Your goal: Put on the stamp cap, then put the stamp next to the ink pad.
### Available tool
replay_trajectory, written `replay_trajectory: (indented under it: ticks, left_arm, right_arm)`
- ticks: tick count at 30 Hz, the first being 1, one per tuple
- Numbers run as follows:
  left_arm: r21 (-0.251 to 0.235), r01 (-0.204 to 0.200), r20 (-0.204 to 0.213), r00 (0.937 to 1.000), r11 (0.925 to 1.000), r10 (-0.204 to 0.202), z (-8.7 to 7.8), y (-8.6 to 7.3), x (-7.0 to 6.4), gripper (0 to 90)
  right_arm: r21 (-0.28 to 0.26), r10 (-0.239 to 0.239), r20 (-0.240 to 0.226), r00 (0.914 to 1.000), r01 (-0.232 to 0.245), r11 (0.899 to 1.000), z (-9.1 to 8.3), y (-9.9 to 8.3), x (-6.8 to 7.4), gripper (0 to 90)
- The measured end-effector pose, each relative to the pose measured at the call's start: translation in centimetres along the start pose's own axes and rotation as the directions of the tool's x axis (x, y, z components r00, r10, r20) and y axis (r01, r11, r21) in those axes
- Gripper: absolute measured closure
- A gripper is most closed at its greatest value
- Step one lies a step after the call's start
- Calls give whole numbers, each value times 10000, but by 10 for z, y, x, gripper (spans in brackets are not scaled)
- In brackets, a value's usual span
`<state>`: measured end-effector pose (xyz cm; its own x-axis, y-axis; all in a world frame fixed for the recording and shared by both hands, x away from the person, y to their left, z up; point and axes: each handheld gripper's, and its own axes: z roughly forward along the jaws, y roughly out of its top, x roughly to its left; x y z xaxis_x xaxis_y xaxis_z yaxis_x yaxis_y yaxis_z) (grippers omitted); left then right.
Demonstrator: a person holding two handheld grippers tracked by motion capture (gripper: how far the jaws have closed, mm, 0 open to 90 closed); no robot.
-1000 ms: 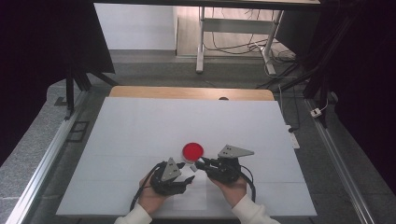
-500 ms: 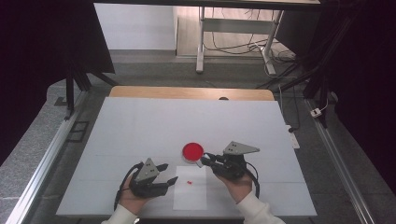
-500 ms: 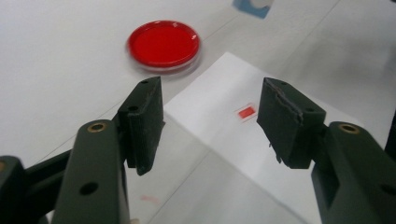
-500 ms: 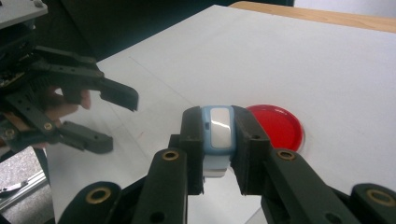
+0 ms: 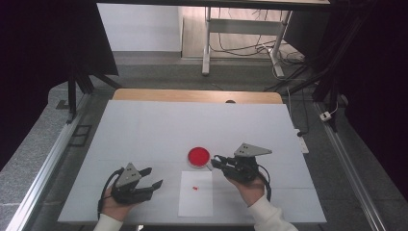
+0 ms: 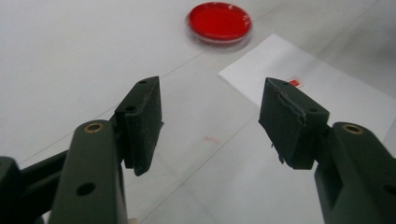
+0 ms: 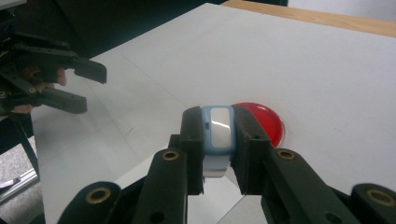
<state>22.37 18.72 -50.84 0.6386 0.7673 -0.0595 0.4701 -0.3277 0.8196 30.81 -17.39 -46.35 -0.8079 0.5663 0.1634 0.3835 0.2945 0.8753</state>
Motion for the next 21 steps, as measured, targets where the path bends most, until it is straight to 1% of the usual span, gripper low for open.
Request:
replay_trajectory:
  ticks: [6,10,14,18,21]
  left_arm:
    - [19,210,-321,9993,9998,-209,-10,-10,11,385]
    - [-12,287,-383,9989,9996,-288,-13,-12,13,381]
    - [14,204,-318,9993,9998,-204,-12,-12,13,375]
    - [101,159,-243,9996,9998,-156,-10,-13,13,372]
    - [92,141,-218,9997,9999,-139,-10,-13,13,371]
  right_arm:
    - [97,-252,145,9996,251,9996,-1,1,-1,750]
    - [95,-324,224,9992,322,9994,-2,1,-1,750]
    - [-24,-271,264,9993,272,9996,-3,2,-2,750]
    - [38,-382,415,9984,381,9993,-3,3,-5,750]
    - [43,-334,498,9982,332,9994,-2,3,-7,750]
